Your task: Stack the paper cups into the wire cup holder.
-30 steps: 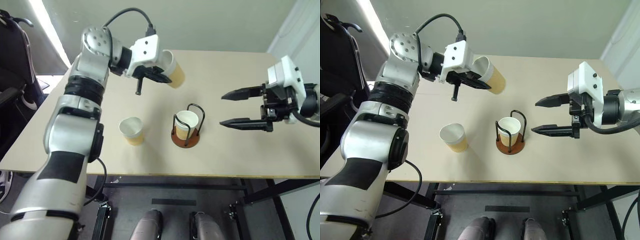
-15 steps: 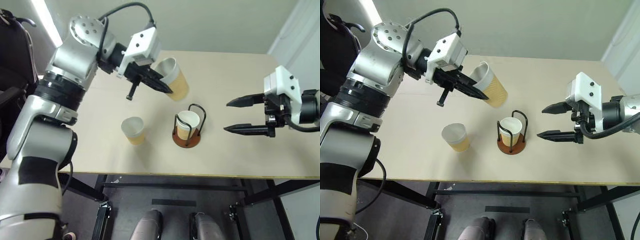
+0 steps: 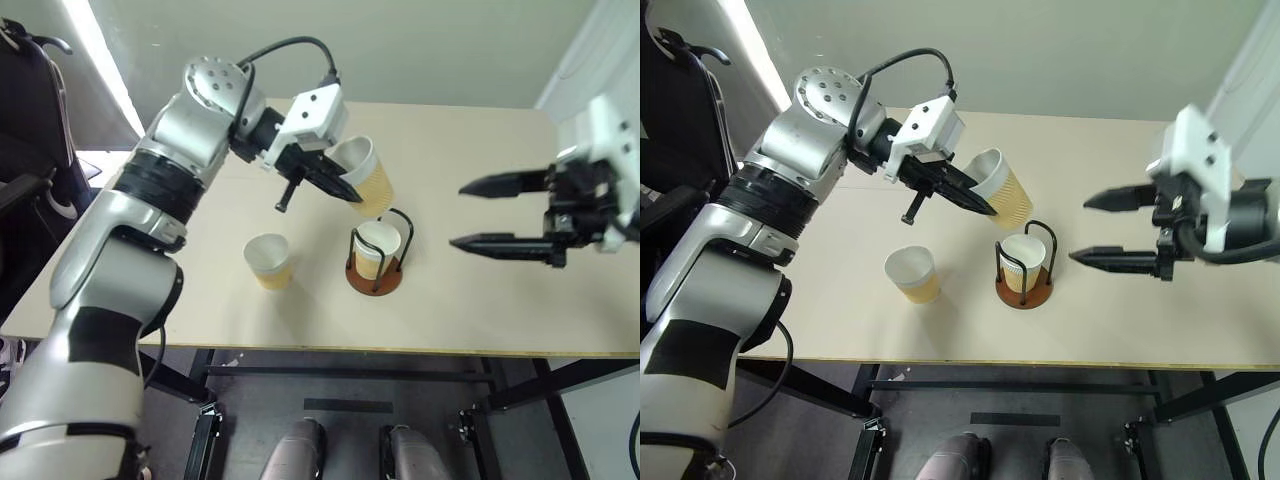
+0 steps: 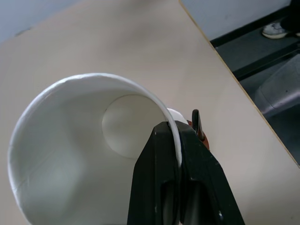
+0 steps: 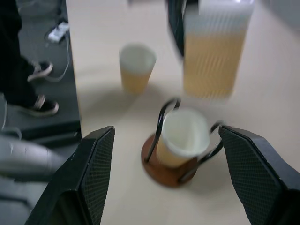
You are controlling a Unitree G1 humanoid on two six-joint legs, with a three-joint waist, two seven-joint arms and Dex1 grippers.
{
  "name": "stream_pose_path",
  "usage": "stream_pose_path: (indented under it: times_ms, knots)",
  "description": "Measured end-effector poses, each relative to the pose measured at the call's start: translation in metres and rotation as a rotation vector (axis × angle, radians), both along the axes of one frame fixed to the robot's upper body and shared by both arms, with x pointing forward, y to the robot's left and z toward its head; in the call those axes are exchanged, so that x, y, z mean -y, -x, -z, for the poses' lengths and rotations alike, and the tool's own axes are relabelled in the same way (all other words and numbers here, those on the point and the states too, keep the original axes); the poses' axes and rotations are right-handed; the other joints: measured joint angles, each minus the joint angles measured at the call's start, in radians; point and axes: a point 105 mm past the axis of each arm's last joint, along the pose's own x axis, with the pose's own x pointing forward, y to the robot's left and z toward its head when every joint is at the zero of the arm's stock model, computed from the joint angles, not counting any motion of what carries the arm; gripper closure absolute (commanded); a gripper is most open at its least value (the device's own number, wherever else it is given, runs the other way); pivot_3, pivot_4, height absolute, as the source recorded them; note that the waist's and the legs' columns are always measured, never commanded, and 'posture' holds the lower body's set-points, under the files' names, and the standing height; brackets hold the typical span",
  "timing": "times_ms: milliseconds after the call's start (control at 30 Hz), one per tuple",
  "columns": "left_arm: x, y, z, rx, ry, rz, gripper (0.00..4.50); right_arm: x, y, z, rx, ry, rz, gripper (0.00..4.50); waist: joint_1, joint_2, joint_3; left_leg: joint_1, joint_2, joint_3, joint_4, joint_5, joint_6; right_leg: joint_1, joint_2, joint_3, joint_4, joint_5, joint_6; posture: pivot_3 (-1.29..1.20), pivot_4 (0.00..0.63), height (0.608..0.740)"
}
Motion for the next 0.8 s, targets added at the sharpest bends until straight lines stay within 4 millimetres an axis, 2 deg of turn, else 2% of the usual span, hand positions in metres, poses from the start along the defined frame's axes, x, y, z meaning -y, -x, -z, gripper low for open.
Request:
stream_pose_path:
  times_ms: [100, 333, 800]
  knots:
    - [0.002, -0.001, 0.003, -0.009, -0.006, 0.002, 4.48, 0.0, 0.004, -0.009, 0.025, 0.004, 0.011, 0.92, 0.0, 0.0, 0.0, 0.0, -0.001, 0.0, 0.0, -0.001, -0.001, 0.0, 0.001, -0.002, 0.0, -0.002, 0.0, 0.0, 0.15, 0.74]
    - [0.004, -0.005, 0.011, -0.013, -0.032, 0.004, 4.48, 0.002, 0.006, -0.006, 0.012, 0.021, 0.035, 0.92, 0.003, 0.001, 0.001, -0.002, -0.001, -0.001, 0.001, -0.001, 0.0, 0.0, -0.001, 0.0, 0.0, -0.002, 0.002, 0.0, 0.15, 0.74]
    - [0.02, -0.004, 0.031, -0.034, -0.089, 0.057, 4.48, 0.005, 0.007, 0.003, -0.004, 0.035, 0.066, 0.92, 0.006, 0.002, 0.001, -0.001, -0.002, 0.002, 0.001, -0.002, 0.001, 0.0, 0.0, 0.001, 0.0, -0.003, 0.005, 0.0, 0.15, 0.74]
